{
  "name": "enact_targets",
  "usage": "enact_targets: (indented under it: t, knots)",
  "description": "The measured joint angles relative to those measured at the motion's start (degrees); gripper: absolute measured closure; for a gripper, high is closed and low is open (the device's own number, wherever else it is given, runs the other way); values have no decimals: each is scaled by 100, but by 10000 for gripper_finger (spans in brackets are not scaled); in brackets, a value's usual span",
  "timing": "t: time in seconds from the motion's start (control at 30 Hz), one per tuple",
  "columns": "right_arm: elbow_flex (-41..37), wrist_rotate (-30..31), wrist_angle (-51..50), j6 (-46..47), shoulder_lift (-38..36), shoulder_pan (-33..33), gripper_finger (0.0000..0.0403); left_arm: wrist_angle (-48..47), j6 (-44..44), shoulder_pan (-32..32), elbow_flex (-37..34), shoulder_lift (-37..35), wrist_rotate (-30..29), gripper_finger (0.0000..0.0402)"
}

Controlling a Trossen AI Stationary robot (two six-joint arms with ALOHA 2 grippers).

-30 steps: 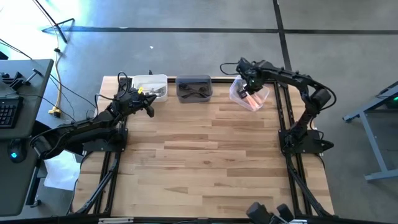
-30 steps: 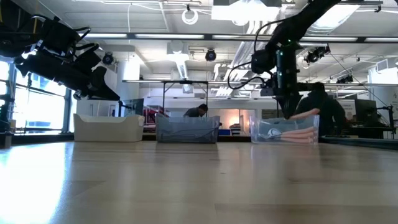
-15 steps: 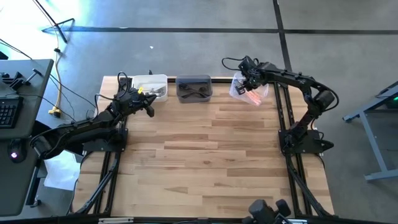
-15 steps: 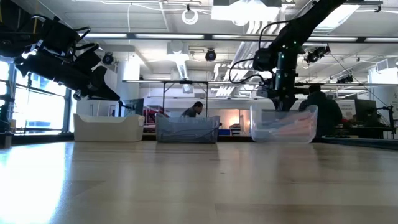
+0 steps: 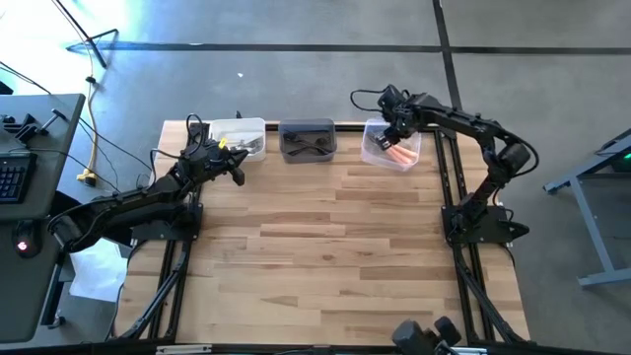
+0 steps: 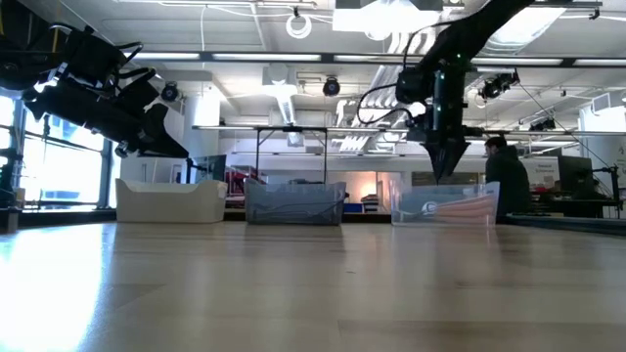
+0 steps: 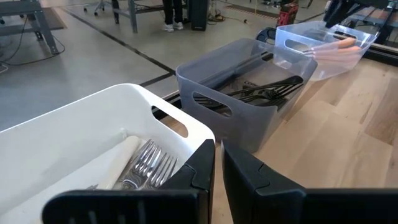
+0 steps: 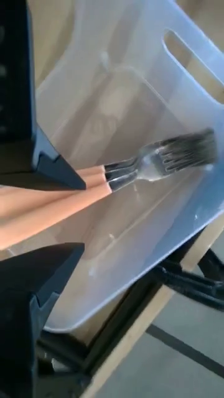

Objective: Sort silverware by color (type)
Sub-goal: Return to Home Position

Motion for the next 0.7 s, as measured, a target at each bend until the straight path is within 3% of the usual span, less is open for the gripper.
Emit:
enact_targets:
  t: [0.13,0.37,0.53,0.7]
  knots:
    - [145,-376,-390,-478,-68,265,283,0,-18,0,0,0,0,383]
    - [-562,-1212,-614,-703,-300,975,393,23,-17,2,0,0,0,383]
    - [-1246,-728,-303,-247,-299,1012,382,144,33,0,0,-1,3,383]
    - [-1476,3,-134,278,-299,757,400,195,-21,2,0,-2,64,383]
